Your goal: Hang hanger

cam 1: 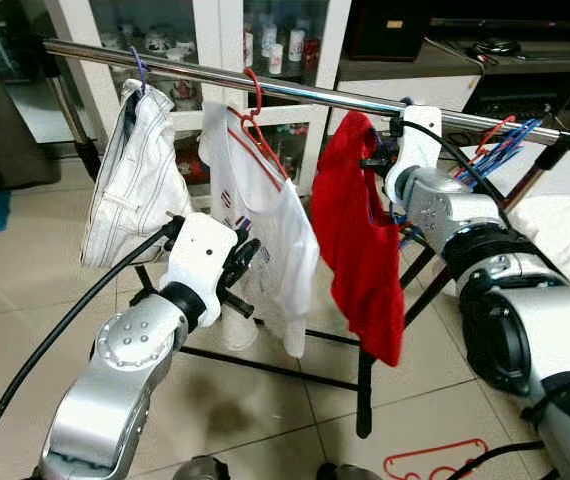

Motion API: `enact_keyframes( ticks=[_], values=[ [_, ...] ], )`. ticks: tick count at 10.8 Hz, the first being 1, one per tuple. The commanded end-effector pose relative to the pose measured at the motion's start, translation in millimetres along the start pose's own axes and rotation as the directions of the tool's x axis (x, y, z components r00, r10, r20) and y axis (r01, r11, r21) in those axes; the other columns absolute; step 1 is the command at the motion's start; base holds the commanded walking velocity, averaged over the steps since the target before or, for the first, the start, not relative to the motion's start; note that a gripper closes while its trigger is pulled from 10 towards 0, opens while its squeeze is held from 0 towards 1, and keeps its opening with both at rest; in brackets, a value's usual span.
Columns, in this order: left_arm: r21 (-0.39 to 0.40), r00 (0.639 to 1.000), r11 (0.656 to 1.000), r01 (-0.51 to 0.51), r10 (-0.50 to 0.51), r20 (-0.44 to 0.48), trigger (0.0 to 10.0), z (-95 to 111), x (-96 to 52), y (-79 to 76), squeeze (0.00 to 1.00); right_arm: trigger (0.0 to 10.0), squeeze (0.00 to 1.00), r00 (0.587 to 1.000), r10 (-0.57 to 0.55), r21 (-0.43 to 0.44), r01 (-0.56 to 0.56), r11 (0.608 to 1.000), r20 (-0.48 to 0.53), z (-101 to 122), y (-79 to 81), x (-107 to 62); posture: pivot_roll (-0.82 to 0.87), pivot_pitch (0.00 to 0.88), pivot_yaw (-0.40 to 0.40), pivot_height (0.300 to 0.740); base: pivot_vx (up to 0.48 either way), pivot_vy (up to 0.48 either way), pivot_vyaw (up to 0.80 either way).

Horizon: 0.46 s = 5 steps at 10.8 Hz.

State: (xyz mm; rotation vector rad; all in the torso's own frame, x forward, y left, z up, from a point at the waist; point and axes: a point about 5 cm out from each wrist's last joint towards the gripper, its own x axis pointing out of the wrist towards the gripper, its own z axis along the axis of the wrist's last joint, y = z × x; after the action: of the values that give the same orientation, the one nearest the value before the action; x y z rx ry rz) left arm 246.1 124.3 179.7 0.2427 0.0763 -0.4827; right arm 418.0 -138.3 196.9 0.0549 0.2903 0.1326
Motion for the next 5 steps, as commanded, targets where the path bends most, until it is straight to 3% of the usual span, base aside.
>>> enact_keyframes(
  ticks=[1, 2, 3, 5],
  values=[
    [0.0, 1.0, 1.0, 0.008, -0.008, -0.004, 10.0, 0.2, -2.5, -3.4, 0.0, 10.0, 0.5, 0.999, 0.006, -0.001, -0.006, 1.0, -0.05, -9.3, -2.8, 0.0, 0.09, 0.128, -0.092, 0.74, 0.0, 0.0, 0.0],
    [0.003, 1.0, 1.0, 0.005, -0.005, 0.0, 10.0, 0.4, -3.0, -3.1, 0.0, 10.0, 0.5, 0.999, 0.012, 0.0, -0.012, 1.0, -0.043, -8.3, -2.4, 0.1, 0.09, 0.119, -0.092, 0.74, 0.0, 0.0, 0.0],
    [-0.007, 1.0, 1.0, 0.005, -0.005, 0.026, 10.0, 4.2, -1.9, -3.5, 0.0, 10.0, 1.0, 0.999, 0.036, -0.022, -0.036, 0.999, -0.006, -3.9, -2.0, -0.1, 0.1, 0.101, -0.088, 0.74, 0.0, 0.0, 0.0],
    [-0.01, 0.999, 1.0, 0.021, -0.021, 0.047, 10.0, 8.6, -0.4, -3.0, 0.0, 10.0, 1.0, 0.989, 0.114, -0.034, -0.111, 0.993, 0.096, 12.7, -5.5, -3.4, 0.1, 0.056, -0.069, 0.74, 0.0, 0.0, 0.0]
  ],
)
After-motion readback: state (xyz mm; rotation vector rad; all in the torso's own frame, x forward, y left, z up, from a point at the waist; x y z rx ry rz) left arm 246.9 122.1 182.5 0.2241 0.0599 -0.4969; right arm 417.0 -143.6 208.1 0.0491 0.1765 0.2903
